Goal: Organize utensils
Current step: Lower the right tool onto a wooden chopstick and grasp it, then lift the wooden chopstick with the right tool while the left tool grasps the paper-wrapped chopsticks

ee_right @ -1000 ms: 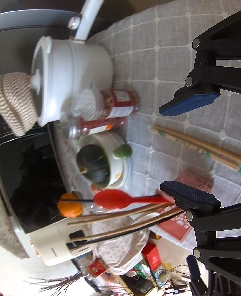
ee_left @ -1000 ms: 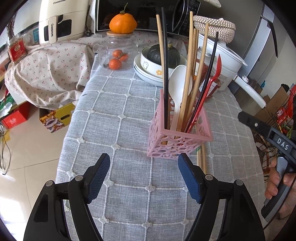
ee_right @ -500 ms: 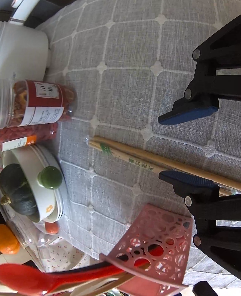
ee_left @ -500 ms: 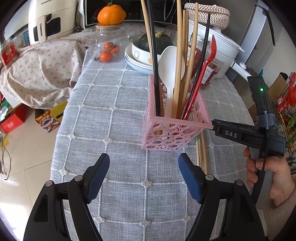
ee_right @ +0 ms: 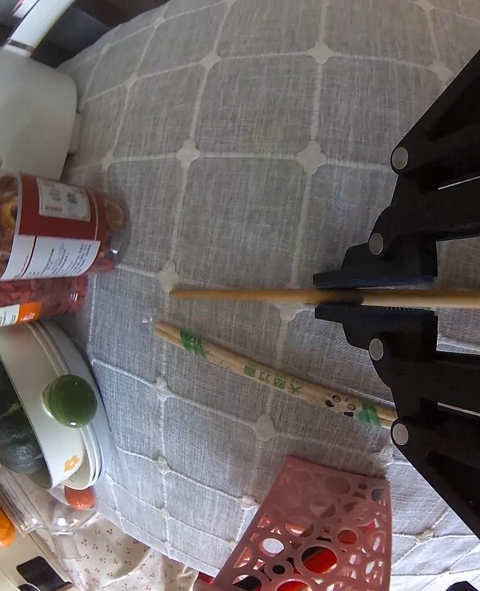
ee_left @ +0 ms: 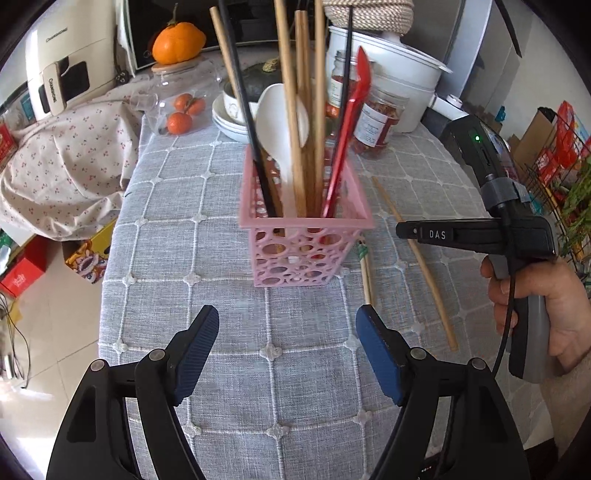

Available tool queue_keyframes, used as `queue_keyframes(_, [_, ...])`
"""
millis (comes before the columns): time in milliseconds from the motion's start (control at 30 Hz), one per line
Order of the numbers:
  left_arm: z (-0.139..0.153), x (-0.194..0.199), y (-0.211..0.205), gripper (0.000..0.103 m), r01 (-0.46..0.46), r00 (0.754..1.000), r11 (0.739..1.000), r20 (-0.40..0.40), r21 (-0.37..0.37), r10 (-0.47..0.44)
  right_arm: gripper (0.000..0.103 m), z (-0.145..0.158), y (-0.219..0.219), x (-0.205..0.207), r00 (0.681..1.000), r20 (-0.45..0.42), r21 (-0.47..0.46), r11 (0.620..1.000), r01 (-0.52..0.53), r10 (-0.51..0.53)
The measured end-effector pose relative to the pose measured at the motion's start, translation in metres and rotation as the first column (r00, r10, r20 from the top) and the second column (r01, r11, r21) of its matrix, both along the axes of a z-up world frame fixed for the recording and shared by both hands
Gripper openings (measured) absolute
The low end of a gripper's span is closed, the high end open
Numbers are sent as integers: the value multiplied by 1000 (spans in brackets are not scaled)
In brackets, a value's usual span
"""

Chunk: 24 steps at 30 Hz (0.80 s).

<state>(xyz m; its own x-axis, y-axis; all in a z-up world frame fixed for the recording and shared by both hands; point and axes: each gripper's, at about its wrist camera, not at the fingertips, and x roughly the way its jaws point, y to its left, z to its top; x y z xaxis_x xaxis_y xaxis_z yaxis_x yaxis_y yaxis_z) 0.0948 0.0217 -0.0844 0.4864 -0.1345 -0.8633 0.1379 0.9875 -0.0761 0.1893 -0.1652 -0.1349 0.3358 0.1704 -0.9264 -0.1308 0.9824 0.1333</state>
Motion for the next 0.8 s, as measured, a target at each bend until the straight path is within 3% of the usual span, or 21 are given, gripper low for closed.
queue_keyframes(167, [15,-10,-40,79,119,993,993,0,20,-119,4,34,-50,-30,998,8,74,995,63,-64])
queue_keyframes(300, [21,1,-80,57,170,985,985,-47,34,-169,4,51,-88,-59,995,26,124,988,96,-100])
queue_keyframes(367, [20,16,-99,52,174,982,984,-81,35,-171,4,48,-102,-67,994,10,146,983,110,-112])
queue_keyframes(433, [17,34,-119,44,167,981,984,-115,63,-159,4,44,-115,-74,993,3,163,980,115,-117])
queue_keyframes(600, [-5,94,-146,41,116,979,984,-184,135,-90,4,35,-136,-84,994,-10,206,972,112,-112])
queue_keyframes(800, [-37,153,-148,36,45,973,965,-231,260,16,4,30,-155,-85,991,-7,238,963,129,-131])
